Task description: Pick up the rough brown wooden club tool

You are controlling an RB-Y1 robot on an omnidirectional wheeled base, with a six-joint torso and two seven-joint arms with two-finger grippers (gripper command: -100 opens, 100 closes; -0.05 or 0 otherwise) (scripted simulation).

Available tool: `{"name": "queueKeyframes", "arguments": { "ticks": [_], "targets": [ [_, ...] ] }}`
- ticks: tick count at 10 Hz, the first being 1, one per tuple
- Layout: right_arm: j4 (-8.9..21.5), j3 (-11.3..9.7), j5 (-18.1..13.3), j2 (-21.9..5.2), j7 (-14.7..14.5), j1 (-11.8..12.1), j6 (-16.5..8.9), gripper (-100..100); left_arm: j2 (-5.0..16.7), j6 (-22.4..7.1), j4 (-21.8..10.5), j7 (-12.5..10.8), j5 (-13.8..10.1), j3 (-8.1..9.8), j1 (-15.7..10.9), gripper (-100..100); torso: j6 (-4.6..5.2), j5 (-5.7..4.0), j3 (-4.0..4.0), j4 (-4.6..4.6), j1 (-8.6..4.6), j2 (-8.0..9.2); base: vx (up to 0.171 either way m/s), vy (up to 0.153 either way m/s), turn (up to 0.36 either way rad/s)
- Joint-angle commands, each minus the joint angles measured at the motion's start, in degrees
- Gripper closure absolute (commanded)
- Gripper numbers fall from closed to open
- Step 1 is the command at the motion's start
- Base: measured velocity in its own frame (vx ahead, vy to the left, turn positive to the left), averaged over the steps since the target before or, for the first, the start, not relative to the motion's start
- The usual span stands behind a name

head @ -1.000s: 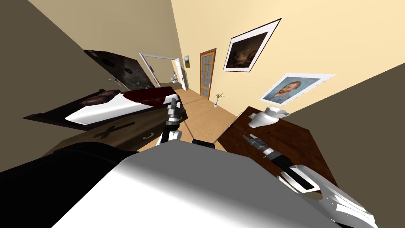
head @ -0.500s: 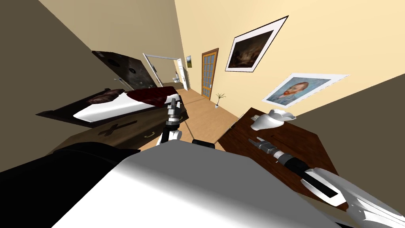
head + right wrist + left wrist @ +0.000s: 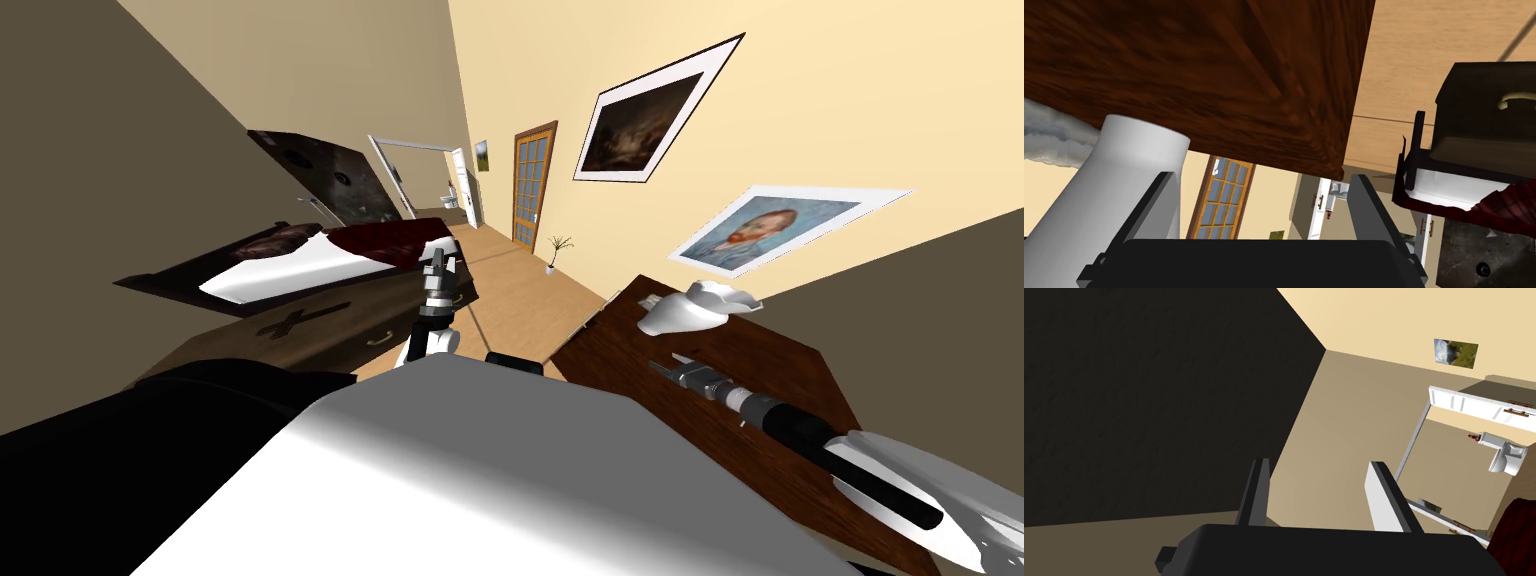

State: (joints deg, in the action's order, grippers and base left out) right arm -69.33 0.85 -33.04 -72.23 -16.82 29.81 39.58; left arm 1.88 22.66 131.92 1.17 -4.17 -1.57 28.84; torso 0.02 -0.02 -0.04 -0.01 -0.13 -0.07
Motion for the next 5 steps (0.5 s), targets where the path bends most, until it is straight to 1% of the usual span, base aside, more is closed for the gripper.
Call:
{"name": "queueKeyframes", "arguments": {
  "ticks": [1, 2, 3, 4, 5],
  "targets": [
    [0.9, -0.5, -0.7, -1.6, -0.3, 0.0, -0.2, -100, 0.0, 0.0, 0.0, 0.0, 0.0, 0.00, 0.0, 0, 0.00, 0.00, 0.00, 0.00, 0.00, 0.00, 0.026, -0.020, 0.046],
    [3.0, -1.2, -1.9, -3.9, -0.7, 0.0, -0.1, -100, 0.0, 0.0, 0.0, 0.0, 0.0, 0.00, 0.0, 0, 0.01, -0.01, 0.00, 0.00, 0.03, 0.01, 0.029, -0.029, 0.058],
    [3.0, -1.2, -1.9, -4.3, -0.7, 0.0, -0.1, -100, 0.0, 0.0, 0.0, 0.0, 0.0, 0.00, 0.0, 0, 0.00, -0.01, -0.01, 0.00, -0.01, -0.01, 0.026, -0.032, 0.034],
    [4.9, -2.1, -3.0, -6.4, -1.0, 0.1, -0.1, -100, 0.0, 0.0, 0.0, 0.0, 0.0, 0.00, 0.0, 0, 0.01, -0.01, 0.00, 0.00, -0.01, 0.01, 0.032, -0.034, 0.053],
    [4.9, -2.1, -3.0, -6.7, -1.0, 0.1, -0.1, -100, 0.0, 0.0, 0.0, 0.0, 0.0, 0.00, 0.0, 0, 0.00, -0.01, -0.01, 0.00, -0.03, -0.01, 0.030, -0.029, 0.029]
  ]
}}
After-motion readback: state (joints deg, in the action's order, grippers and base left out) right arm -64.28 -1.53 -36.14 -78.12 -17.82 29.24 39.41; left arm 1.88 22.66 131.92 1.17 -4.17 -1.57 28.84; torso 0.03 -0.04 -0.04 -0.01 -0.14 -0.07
